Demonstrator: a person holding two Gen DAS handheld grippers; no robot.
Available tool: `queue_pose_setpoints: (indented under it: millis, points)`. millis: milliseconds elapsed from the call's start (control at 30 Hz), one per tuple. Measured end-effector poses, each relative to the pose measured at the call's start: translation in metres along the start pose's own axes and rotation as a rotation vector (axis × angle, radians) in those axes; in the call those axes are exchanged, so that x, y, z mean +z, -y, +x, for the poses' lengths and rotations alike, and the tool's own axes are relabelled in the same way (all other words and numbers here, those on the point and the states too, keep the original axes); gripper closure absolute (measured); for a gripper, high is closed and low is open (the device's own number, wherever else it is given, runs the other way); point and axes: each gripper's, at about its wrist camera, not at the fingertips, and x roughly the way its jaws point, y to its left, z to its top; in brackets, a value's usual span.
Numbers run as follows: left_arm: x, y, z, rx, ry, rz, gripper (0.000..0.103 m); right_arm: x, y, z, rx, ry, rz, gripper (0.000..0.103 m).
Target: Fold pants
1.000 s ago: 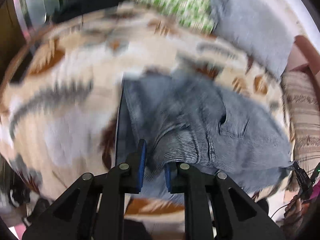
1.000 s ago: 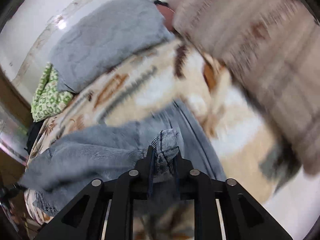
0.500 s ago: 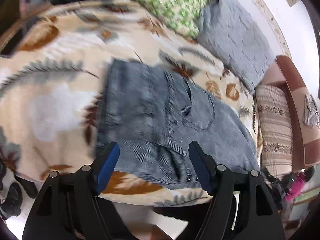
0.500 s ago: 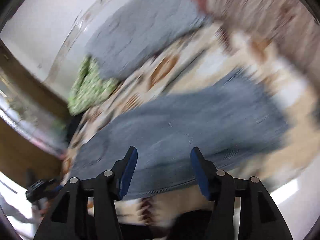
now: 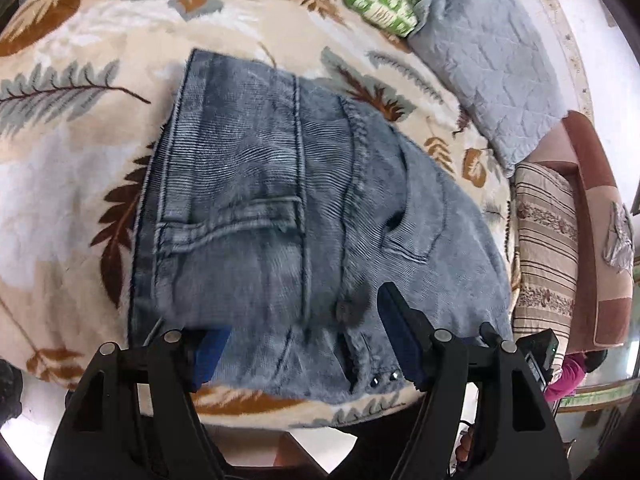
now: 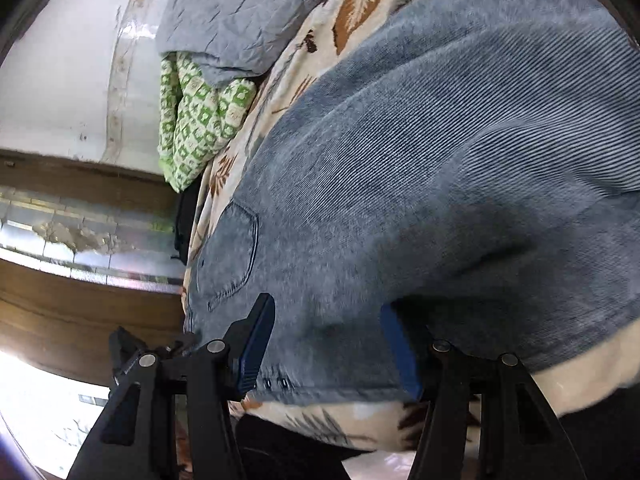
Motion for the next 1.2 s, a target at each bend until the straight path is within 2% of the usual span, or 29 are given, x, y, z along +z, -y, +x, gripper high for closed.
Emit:
queue_pose_setpoints:
  millis: [67,100,133,167,200,233,333,433,567,667,700,800,833,867,900,967,1000,1067,1133,1200]
  points:
    - [0.005,-0.001,0.004,-0.002,0.015,-0.013,0.032,0.000,0.002,0.005,0.031,0.018,0.020,0.046]
    - [0.008,-0.002,0.005,0.000,0.018,-0.022,0.034,0.000,0.002,0.007,0.030,0.025,0.021,0.050]
    - [0.011,-0.002,0.006,-0.005,0.019,-0.034,0.045,0.001,0.002,0.008,0.024,0.026,0.020,0.053]
    - [0.014,-0.001,0.006,-0.003,0.018,-0.044,0.065,0.001,0.002,0.010,0.019,0.025,0.019,0.069]
    - [0.016,-0.001,0.007,0.001,0.009,-0.048,0.075,0.003,0.002,0.011,0.013,0.022,0.017,0.091]
    - [0.018,-0.001,0.006,-0.001,0.005,-0.050,0.084,0.004,0.002,0.011,0.005,0.018,0.010,0.098]
    - [0.017,0.002,-0.006,-0.006,0.019,-0.048,0.091,0.005,-0.007,-0.001,0.031,0.042,-0.013,0.099]
    - [0.003,0.010,-0.030,-0.021,0.055,-0.018,0.092,-0.002,-0.026,-0.026,0.068,0.043,-0.079,0.099]
    - [-0.026,0.009,-0.057,-0.007,0.110,0.024,0.092,-0.024,-0.032,-0.053,0.096,0.023,-0.132,0.099]
    - [-0.042,-0.005,-0.044,0.038,0.077,0.013,0.092,-0.041,-0.014,-0.054,0.081,0.003,-0.100,0.098]
    - [-0.043,-0.007,-0.036,0.054,0.057,0.002,0.092,-0.043,-0.006,-0.050,0.068,-0.002,-0.081,0.094]
    - [-0.043,-0.018,-0.022,0.060,0.019,-0.041,0.092,-0.045,0.014,-0.043,0.045,-0.007,-0.013,0.093]
    - [-0.042,-0.018,-0.025,0.051,0.025,-0.041,0.091,-0.045,0.016,-0.047,0.038,0.006,-0.007,0.091]
    - [-0.042,-0.016,-0.027,0.052,0.033,-0.034,0.089,-0.044,0.016,-0.051,0.030,0.019,-0.008,0.085]
    - [-0.042,-0.013,-0.030,0.059,0.044,-0.022,0.089,-0.042,0.017,-0.059,0.024,0.041,-0.008,0.075]
    - [-0.044,-0.007,-0.032,0.070,0.057,0.002,0.083,-0.039,0.027,-0.086,-0.004,0.124,0.008,0.064]
    - [-0.045,-0.005,-0.031,0.065,0.056,0.013,0.079,-0.038,0.037,-0.105,-0.026,0.181,0.035,0.062]
    - [-0.048,-0.006,-0.029,0.059,0.047,0.018,0.066,-0.033,0.060,-0.136,-0.056,0.272,0.103,0.061]
    - [-0.049,-0.005,-0.026,0.057,0.040,0.017,0.061,-0.033,0.086,-0.165,-0.102,0.351,0.186,0.059]
    - [-0.048,-0.004,-0.023,0.059,0.038,0.014,0.058,-0.034,0.111,-0.187,-0.103,0.404,0.283,0.056]
